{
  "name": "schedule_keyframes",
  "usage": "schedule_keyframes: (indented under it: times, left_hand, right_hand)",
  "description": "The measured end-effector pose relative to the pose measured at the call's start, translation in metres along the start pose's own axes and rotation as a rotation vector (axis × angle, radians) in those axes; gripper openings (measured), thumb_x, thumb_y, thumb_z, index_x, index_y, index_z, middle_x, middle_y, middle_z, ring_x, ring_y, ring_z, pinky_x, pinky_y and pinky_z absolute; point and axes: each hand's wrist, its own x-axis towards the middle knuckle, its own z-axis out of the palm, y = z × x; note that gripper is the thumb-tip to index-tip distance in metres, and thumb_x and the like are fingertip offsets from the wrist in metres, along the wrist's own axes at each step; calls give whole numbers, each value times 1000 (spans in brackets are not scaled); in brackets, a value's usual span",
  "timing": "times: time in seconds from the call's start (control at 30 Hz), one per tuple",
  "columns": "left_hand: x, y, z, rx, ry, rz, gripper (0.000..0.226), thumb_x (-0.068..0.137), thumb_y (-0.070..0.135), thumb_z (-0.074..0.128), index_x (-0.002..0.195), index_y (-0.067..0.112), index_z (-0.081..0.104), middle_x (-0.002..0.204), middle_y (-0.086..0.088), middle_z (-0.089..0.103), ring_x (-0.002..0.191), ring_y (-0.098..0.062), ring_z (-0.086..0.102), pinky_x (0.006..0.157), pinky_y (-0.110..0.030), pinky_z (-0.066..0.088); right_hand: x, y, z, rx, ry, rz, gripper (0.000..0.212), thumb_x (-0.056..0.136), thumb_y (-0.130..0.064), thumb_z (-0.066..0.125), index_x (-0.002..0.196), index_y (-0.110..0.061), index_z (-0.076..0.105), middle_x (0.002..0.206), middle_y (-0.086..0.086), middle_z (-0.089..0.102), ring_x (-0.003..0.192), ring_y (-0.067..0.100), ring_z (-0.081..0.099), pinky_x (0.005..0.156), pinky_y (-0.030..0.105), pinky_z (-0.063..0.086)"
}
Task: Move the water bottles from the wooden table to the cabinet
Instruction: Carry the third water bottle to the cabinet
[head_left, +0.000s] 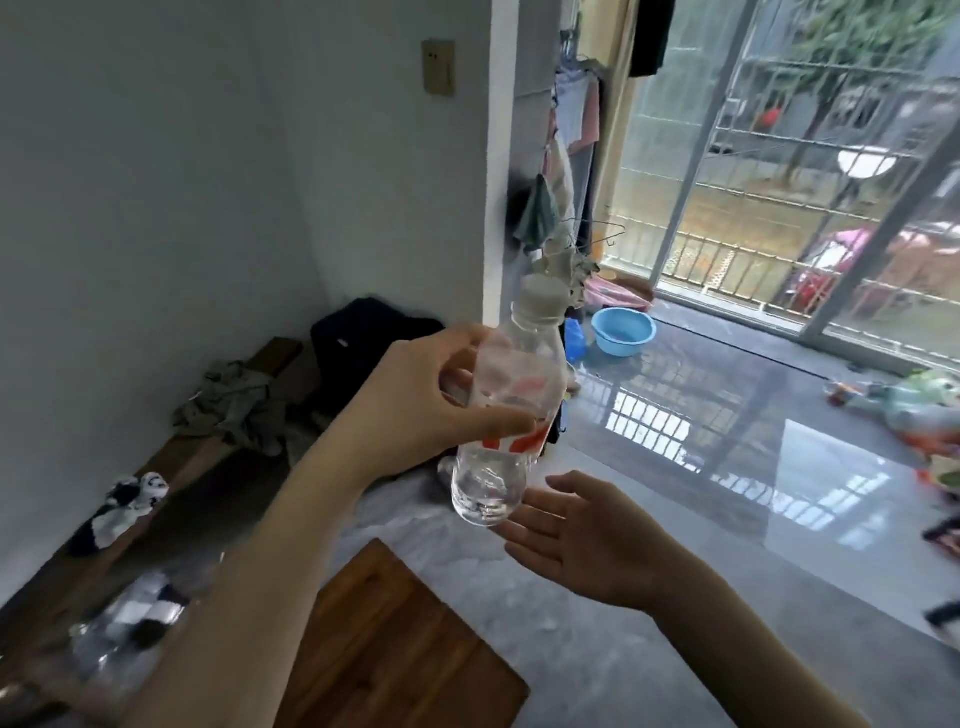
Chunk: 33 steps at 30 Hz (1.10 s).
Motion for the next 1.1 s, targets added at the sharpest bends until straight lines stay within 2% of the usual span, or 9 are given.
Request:
schedule_keyframes:
  times: [0.1,0.2,0.37,0.47,0.67,0.8,0.87,0.93,1.1]
  left_hand:
    - [4,18,23,-27,-71,37,77,60,61,81,128,31,60,109,12,74,97,-6,71,85,-35,62]
    - [8,40,49,-59,-129,92,77,56,66,77,125,35,62,107,14,74,94,-4,71,84,-32,62]
    - [21,88,107,-86,-245,188,57,67,43,87,117,39,62,101,17,74,92,-1,71,82,-28,62]
    - [25,121,154,-111,-320,246,60,69,39,88,124,29,62,108,13,74,96,-6,72,84,-34,62]
    - [19,196,263,-152,-484,386,65,70,44,86,126,22,62,116,5,73,104,-15,69,83,-42,63]
    - [4,246,337,-175,-604,480,57,72,43,86,122,33,61,115,15,72,104,-9,69,80,-31,63]
    - [-7,270,372,-176,-652,527,52,70,49,85,115,49,58,109,23,72,102,-3,68,74,-19,60]
    - [-20,292,403,-180,-693,567,51,68,51,85,111,52,58,105,27,72,99,1,68,71,-13,56]
    - [-52,336,463,-229,-850,658,59,70,36,89,123,29,63,111,13,74,99,-7,69,75,-21,60]
  right_hand:
    - [-28,7,-20,64,33,-49,45,94,-22,52,132,1,57,129,22,65,123,36,61,103,43,47]
    - [-58,11,-46,134,59,-114,46,93,-22,52,133,1,55,131,23,64,123,36,61,103,43,47]
    - [-118,23,-93,257,96,-228,49,90,-21,53,133,2,55,134,22,62,124,35,60,96,40,54]
    - [-159,35,-127,325,150,-303,50,90,-21,54,133,3,55,131,24,63,120,36,63,89,40,59]
    - [-254,72,-207,490,267,-442,52,89,-20,55,134,4,55,133,24,62,124,37,60,91,41,57]
    - [-318,105,-260,615,325,-538,51,89,-20,56,133,5,56,128,26,64,106,38,70,82,41,61]
    - [-347,122,-280,664,347,-573,50,89,-21,56,132,5,57,128,25,64,105,37,70,90,42,58]
    - [-373,140,-298,713,381,-607,49,90,-22,54,131,4,58,129,24,64,111,37,67,96,42,52]
    - [-425,181,-325,806,477,-689,48,92,-22,49,132,3,58,129,23,64,125,36,59,92,39,55]
